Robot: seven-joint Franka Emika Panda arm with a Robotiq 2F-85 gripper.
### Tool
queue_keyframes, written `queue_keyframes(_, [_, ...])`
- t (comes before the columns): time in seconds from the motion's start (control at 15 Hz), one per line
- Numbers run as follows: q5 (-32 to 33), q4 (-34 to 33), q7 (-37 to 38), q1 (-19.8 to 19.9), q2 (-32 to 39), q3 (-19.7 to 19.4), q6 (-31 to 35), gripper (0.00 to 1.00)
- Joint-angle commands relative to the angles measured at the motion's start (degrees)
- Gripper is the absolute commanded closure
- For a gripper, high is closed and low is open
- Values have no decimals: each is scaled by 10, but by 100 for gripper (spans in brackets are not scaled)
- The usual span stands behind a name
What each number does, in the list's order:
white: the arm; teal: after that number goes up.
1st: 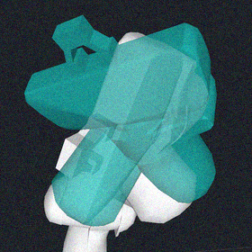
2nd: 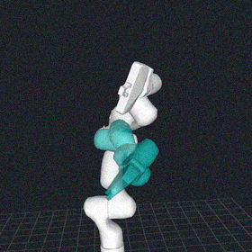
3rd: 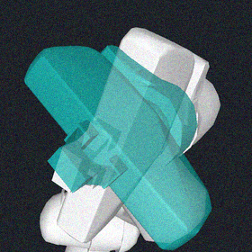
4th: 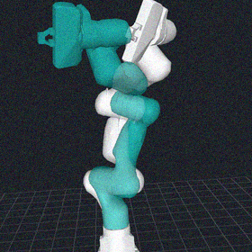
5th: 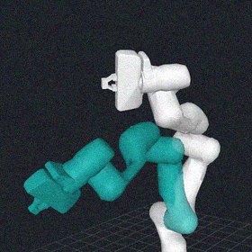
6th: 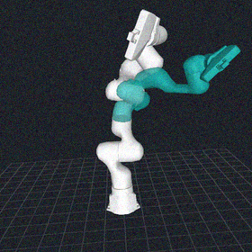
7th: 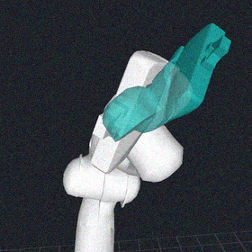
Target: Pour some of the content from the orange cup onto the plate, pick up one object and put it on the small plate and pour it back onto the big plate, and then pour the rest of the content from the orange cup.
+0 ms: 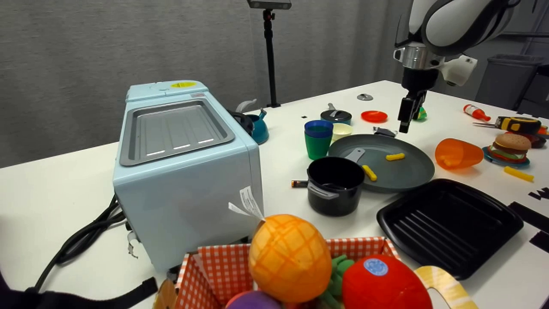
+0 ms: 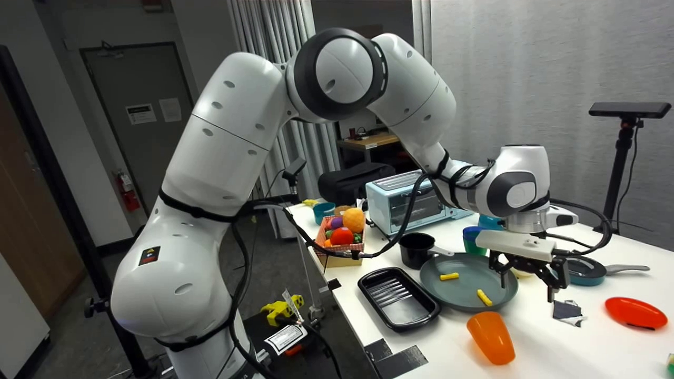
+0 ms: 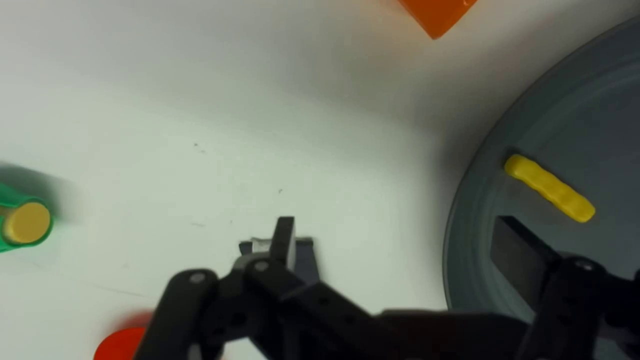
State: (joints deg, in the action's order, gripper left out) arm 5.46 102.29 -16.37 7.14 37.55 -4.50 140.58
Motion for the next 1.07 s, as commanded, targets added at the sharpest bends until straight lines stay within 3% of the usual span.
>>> queue_keyframes(0.0, [6, -2, 4, 6, 0, 7, -2, 0])
queue_keyframes(1.0, [63, 58, 19, -13, -15, -13, 13, 0])
